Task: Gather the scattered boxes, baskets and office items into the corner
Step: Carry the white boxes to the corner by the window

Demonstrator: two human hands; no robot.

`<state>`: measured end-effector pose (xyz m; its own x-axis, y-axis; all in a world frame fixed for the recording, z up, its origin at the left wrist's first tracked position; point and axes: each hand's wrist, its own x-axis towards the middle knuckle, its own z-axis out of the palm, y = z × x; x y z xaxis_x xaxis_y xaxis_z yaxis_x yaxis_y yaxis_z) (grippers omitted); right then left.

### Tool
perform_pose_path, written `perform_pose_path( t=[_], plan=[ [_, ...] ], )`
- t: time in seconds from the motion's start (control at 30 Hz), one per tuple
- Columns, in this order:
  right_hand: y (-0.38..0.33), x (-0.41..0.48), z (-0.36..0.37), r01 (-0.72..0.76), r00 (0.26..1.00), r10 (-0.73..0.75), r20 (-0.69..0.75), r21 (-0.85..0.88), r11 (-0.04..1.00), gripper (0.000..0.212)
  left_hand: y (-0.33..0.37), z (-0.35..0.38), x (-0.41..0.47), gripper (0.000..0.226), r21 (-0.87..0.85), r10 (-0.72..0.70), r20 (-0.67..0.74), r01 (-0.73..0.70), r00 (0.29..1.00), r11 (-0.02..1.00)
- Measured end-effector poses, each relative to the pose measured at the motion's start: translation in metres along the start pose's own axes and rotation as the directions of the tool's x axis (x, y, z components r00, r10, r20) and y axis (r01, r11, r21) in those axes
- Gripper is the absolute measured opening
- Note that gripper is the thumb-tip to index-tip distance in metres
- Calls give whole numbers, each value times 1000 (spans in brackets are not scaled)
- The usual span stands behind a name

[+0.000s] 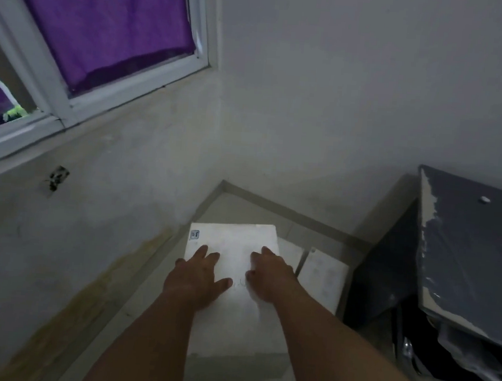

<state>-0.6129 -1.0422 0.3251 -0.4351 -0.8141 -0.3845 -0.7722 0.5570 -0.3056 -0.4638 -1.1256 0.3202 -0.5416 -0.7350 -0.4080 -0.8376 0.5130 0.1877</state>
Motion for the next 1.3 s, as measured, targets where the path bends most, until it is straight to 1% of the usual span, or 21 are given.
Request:
perform_pose_path(
  t=[0.13,0.3,0.4,0.6,0.73,0.83,0.9,0.93,1.03,1.13,1.23,1.3],
  plan=[
    [-32,40,-2,-15,1000,14,27,19,1000,33,-33,-22,45,82,35,15,18,-16,1000,999],
    [-41,88,-12,-22,999,21,28,48,999,30,-44,-39,93,80,22,23,43,-24,999,999],
    [-38,120,-12,-11,999,9,36,60,998,31,-45,-42,124,81,24,19,43,-20,999,999],
    [-22,190,-6,-17,996,6,91,116,993,39,-43,-36,197,80,33,-12,67,10,998,999],
    [-1,218,3,-59,987,40,155,122,991,43,-29,-25,228,79,12,-21,127,19,992,1000],
    [12,230,15,-114,976,85,199,140,984,40,-25,-11,245,79,25,8,184,-13,983,1000],
    [18,230,21,-147,968,112,223,148,978,43,-25,-1,250,80,29,25,216,-32,976,999],
    [22,229,26,-175,963,135,231,160,971,46,-24,5,255,80,38,53,230,-63,972,997],
    [31,223,41,-242,952,199,232,178,954,51,-22,17,264,80,59,133,260,-154,956,986],
    [34,213,63,-328,934,283,218,213,920,52,-26,34,267,80,57,220,278,-244,935,968],
    [34,197,87,-384,918,344,198,228,895,48,-35,56,261,80,59,273,299,-304,914,951],
    [30,180,102,-421,903,378,206,240,875,47,-41,72,251,79,63,284,318,-319,905,946]
  ],
)
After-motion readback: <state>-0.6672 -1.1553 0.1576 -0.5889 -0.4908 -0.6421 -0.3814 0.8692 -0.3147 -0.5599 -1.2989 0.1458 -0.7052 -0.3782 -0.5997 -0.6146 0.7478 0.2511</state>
